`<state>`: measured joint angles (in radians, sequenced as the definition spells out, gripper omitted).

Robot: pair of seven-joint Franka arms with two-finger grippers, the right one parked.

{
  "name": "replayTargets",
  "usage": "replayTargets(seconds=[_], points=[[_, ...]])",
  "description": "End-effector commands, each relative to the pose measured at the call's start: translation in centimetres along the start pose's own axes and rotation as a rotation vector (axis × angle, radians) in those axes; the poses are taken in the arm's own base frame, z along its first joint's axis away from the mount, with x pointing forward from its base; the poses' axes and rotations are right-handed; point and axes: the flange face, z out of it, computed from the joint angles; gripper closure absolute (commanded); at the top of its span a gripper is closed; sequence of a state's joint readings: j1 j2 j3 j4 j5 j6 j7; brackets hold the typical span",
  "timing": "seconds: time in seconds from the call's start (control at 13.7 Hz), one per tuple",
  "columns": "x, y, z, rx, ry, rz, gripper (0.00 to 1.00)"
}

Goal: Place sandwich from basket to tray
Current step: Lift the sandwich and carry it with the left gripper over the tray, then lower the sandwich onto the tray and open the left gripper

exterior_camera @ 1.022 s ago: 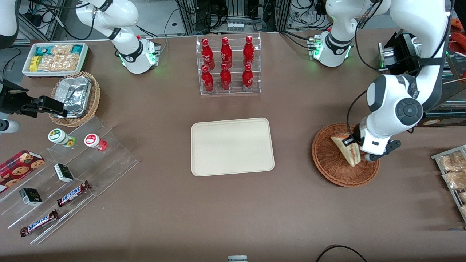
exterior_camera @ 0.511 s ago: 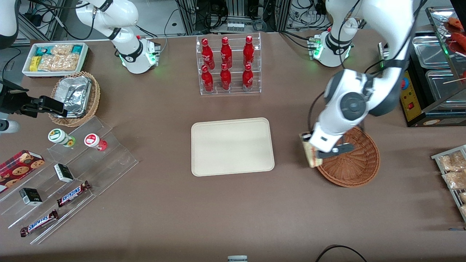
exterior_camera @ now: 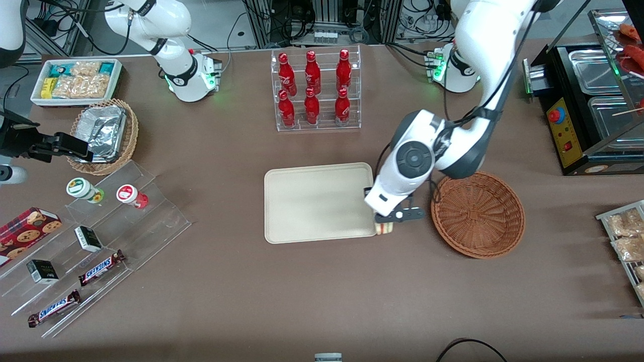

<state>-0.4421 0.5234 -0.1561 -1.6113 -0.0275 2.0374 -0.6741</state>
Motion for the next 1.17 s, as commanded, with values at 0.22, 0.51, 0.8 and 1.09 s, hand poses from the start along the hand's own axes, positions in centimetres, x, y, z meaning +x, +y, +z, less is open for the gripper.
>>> replayTargets(seconds=[0.22,0.51,0.8,1.09], points=[[-1.2,8.6,2.8,-0.020,-0.005,-0.068,1.00],[-2.5,12.8,4.4,-0.038,0.001,-0.079,1.00],[-3.9,14.6,5.8,-0.048,-0.017,-0.071,1.00],[-4.4,14.7,6.7,-0.042,-0.034,-0.072,1.00]])
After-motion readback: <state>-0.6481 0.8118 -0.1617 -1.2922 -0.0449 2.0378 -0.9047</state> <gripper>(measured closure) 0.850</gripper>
